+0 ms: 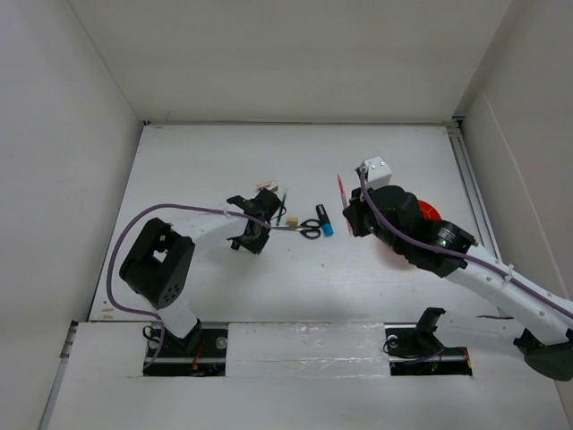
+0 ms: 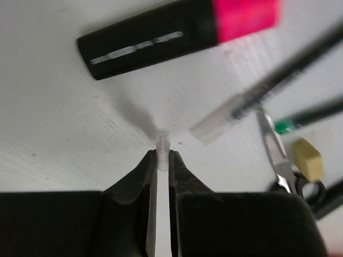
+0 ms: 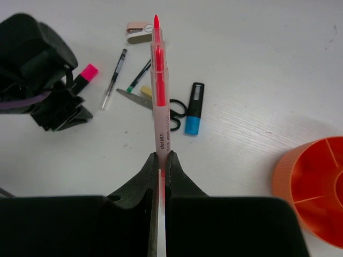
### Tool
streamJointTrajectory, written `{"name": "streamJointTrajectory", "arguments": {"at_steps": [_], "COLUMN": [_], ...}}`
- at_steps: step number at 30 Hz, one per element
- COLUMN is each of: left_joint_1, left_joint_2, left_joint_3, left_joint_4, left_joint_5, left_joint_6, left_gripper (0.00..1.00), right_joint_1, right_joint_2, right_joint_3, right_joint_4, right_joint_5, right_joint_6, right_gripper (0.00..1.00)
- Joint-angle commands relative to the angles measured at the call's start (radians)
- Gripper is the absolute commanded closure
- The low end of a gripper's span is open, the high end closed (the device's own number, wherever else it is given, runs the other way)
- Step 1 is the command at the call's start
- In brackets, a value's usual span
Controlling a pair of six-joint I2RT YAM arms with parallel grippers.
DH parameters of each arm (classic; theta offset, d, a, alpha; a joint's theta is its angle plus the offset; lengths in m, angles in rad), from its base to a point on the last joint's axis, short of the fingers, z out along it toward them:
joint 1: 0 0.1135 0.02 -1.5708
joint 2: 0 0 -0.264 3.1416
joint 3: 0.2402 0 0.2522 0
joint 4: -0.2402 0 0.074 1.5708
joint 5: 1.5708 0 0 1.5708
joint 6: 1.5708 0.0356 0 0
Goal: Sort the stationery into containers
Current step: Close the pen cap on the pen.
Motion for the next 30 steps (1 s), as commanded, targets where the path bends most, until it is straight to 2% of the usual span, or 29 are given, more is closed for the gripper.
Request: {"name": "streamJointTrajectory", "arguments": {"at_steps": [1,2,3,7,11,13,16,18,20,24,30], "left_joint_1": [-0.009,-0.009,-0.009,0.075,0.075,0.075,0.075,0.075,0.075,0.075,0.075], "left_joint_2": [-0.107,-0.160,-0.191,-0.340,-0.409,-0.399,-0.388,-0.423,-0.484,-0.601,-0.691], "left_joint_3": [0.090,0.114,0.114,0.124,0.171,0.225,0.225,0.190,0.129,0.018,-0.011], "left_joint_4": [0.033,0.033,0.092,0.274,0.325,0.283,0.263,0.334,0.419,0.572,0.587], "left_joint_5": [-0.117,-0.117,-0.104,0.229,0.464,0.498,0.600,0.694,0.729,0.785,0.800], "left_joint_6": [0.303,0.358,0.514,0.856,1.013,1.063,1.135,1.146,1.160,1.161,1.172], "left_gripper": [1.00,1.00,1.00,1.00,1.00,1.00,1.00,1.00,1.00,1.00,1.00], "right_joint_1": [0.008,0.008,0.008,0.008,0.008,0.017,0.035,0.035,0.035,0.035,0.035], "right_joint_2": [-0.028,-0.037,-0.037,-0.057,-0.057,-0.057,-0.068,-0.068,-0.059,-0.027,0.004], "right_joint_3": [-0.014,-0.040,-0.051,-0.140,-0.253,-0.313,-0.397,-0.437,-0.480,-0.566,-0.600], "right_joint_4": [0.107,0.121,0.135,0.253,0.418,0.488,0.639,0.754,0.814,1.047,1.130], "right_joint_5": [-0.130,-0.159,-0.184,-0.306,-0.432,-0.469,-0.541,-0.614,-0.658,-0.774,-0.765], "right_joint_6": [-0.010,-0.001,0.013,0.067,0.166,0.205,0.271,0.311,0.337,0.407,0.455], "right_gripper": [1.00,1.00,1.00,1.00,1.00,1.00,1.00,1.00,1.00,1.00,1.00]}}
